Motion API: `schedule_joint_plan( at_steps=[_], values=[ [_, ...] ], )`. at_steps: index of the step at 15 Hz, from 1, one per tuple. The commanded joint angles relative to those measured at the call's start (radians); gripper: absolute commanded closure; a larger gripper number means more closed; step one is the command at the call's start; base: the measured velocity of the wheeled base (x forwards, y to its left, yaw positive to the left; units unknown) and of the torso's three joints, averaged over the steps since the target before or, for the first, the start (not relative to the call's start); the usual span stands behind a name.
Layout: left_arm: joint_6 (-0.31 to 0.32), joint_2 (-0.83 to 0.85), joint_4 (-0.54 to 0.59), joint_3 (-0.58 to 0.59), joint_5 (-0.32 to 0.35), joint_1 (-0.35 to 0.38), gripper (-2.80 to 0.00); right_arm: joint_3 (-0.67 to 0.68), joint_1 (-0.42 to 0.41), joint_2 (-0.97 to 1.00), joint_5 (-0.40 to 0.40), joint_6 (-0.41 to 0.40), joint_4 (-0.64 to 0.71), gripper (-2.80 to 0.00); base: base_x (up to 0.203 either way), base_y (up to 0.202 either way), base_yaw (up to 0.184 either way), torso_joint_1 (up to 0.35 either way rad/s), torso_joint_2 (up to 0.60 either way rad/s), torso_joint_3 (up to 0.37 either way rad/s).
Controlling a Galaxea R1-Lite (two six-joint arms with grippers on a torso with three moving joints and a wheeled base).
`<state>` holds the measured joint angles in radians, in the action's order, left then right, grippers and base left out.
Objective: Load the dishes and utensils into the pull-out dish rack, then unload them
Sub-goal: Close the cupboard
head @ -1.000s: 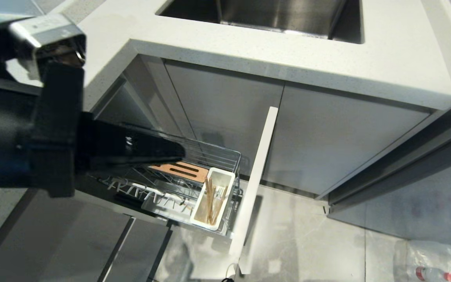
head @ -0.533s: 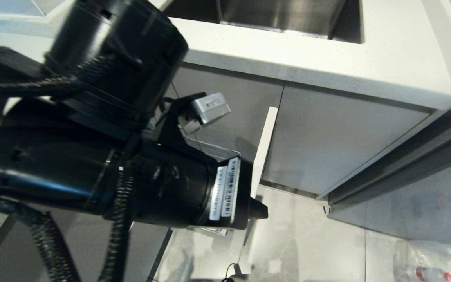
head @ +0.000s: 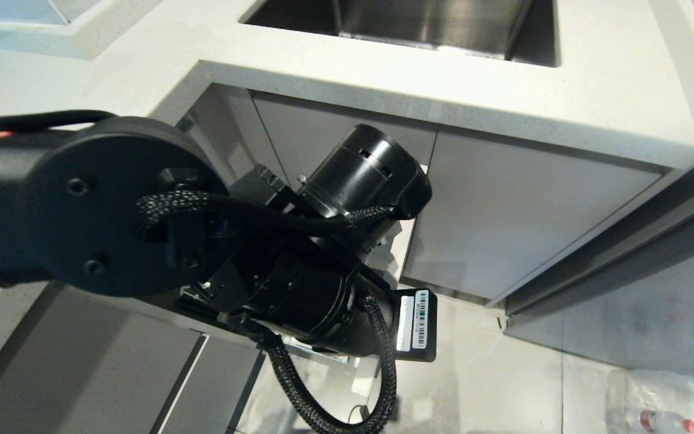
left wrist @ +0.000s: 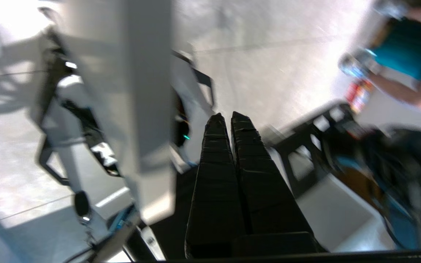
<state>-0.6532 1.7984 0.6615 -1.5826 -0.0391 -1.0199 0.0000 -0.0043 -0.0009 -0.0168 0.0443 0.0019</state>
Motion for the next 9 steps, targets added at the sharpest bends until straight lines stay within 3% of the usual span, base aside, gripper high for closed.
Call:
schedule_joint_plan(
  at_steps=[1, 5, 9],
  values=[
    [-0.005, 0.037, 0.004, -0.008, -0.031, 0.007, 0.00, 0.002, 0.001, 0.001, 0.000, 0.000, 0.000, 0.00, 0.000, 0.000, 0.000, 0.000, 0.00, 0.000],
    [-0.006, 0.044, 0.004, -0.019, -0.219, 0.012, 0.00, 0.002, 0.000, 0.001, 0.000, 0.000, 0.001, 0.00, 0.000, 0.000, 0.000, 0.000, 0.00, 0.000],
    [-0.004, 0.041, 0.005, -0.019, -0.328, 0.011, 0.00, 0.002, 0.000, 0.001, 0.000, 0.000, 0.001, 0.00, 0.000, 0.000, 0.000, 0.000, 0.00, 0.000]
  ],
)
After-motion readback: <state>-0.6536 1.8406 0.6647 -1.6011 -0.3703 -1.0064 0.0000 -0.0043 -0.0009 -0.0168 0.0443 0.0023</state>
